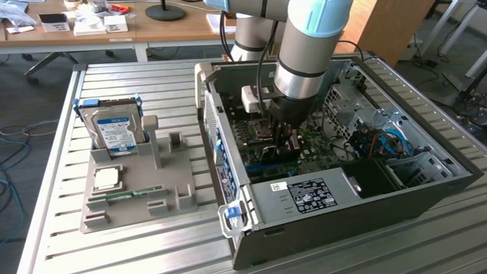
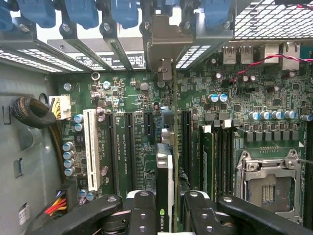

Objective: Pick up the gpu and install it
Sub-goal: 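Insert the gpu into the slot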

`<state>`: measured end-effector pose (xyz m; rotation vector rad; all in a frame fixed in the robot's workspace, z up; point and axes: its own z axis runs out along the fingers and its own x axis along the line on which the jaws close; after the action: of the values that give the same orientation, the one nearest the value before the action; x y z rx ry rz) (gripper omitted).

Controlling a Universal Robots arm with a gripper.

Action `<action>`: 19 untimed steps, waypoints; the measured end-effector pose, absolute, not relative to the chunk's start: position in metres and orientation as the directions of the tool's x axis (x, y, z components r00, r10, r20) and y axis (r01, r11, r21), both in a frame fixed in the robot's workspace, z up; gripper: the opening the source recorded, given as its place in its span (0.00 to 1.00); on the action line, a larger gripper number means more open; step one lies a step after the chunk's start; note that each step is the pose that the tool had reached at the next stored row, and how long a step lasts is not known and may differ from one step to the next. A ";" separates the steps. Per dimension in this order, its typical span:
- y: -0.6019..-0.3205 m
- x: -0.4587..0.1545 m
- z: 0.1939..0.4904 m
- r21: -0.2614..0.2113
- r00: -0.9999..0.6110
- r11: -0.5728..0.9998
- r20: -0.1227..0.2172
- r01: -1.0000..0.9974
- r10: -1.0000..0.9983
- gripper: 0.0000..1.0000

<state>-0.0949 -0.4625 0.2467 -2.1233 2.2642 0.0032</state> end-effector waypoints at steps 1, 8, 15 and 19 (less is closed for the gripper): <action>-0.463 -0.095 0.247 -0.024 -0.064 0.064 -0.029 -0.998 -0.998 0.27; -0.463 -0.095 0.247 -0.024 -0.064 0.064 -0.029 -0.998 -0.998 0.27; -0.463 -0.095 0.247 -0.024 -0.051 0.051 -0.029 -0.998 -0.998 0.27; -0.463 -0.095 0.247 -0.024 -0.049 0.050 -0.029 -0.998 -0.998 0.27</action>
<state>-0.0949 -0.4625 0.2472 -2.1402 2.2485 0.0035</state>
